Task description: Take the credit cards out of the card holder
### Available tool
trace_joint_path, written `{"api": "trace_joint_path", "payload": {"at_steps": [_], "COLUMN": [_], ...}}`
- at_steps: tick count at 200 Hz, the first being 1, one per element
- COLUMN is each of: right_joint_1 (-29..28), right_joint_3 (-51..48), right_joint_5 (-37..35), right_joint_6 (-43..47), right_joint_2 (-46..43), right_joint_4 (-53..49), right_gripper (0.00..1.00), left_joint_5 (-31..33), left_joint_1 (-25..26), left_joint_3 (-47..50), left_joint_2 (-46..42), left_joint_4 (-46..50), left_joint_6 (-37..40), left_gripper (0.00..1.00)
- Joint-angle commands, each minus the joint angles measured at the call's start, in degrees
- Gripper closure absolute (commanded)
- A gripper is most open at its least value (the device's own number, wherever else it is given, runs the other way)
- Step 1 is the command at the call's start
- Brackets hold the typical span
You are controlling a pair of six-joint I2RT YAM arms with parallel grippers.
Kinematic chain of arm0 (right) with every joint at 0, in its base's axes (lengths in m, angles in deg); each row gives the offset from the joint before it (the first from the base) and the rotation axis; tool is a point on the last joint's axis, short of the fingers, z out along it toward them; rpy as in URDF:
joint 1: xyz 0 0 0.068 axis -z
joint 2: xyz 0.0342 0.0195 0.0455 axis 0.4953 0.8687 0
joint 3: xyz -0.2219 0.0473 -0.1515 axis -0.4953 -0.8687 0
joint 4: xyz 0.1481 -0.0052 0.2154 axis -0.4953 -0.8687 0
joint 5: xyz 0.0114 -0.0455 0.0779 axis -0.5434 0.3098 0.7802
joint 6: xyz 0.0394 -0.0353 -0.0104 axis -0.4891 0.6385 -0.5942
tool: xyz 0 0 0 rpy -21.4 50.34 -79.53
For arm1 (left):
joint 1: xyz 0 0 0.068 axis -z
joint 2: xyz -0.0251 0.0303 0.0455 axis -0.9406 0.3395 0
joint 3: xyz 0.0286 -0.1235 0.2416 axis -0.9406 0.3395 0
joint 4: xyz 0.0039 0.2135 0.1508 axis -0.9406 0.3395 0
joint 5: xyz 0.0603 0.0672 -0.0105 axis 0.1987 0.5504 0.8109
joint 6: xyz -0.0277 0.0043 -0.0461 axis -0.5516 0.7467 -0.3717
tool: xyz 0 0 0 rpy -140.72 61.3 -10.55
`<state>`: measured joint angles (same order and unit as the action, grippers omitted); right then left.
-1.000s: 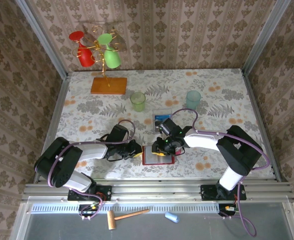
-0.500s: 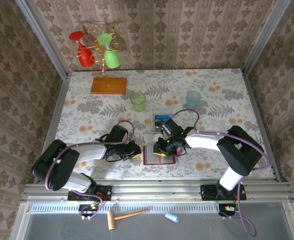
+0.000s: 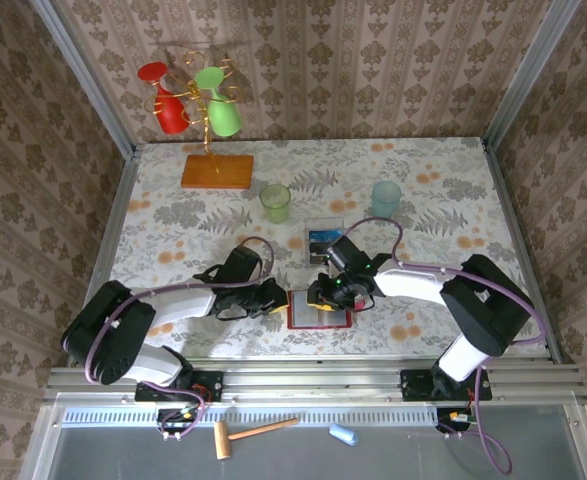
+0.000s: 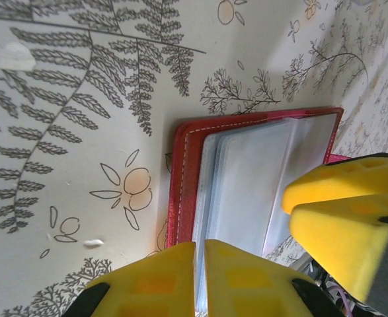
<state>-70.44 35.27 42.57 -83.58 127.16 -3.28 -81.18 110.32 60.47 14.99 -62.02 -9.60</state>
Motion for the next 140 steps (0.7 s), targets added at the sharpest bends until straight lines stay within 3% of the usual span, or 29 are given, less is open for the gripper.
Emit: {"api": "trace_joint_path", "payload": {"at_steps": [1, 102, 140], "right_joint_1": [0.23, -0.29, -0.29], "right_joint_3": [-0.02, 0.80, 1.77], "right_joint_5": [-0.39, 4.28, 1.31], "right_joint_6": [-0.03, -0.34, 1.73], "right_joint_2": [-1.86, 3.05, 3.24], "right_joint_4": [-2.02, 1.86, -2.91], "right_gripper": [0.71, 0.70, 0.69], "left_joint_5": [0.07, -0.14, -0.22], "left_joint_1": [0.60, 0.45, 0.04], "left_joint_3": [0.48, 2.78, 2.95], "left_joint_2": [1.63, 4.48, 4.57], "left_joint_4": [-2.03, -5.50, -4.90], "left_joint_6": [-0.81, -1.91, -1.57], "left_gripper": [0.88, 0.88, 0.88]}}
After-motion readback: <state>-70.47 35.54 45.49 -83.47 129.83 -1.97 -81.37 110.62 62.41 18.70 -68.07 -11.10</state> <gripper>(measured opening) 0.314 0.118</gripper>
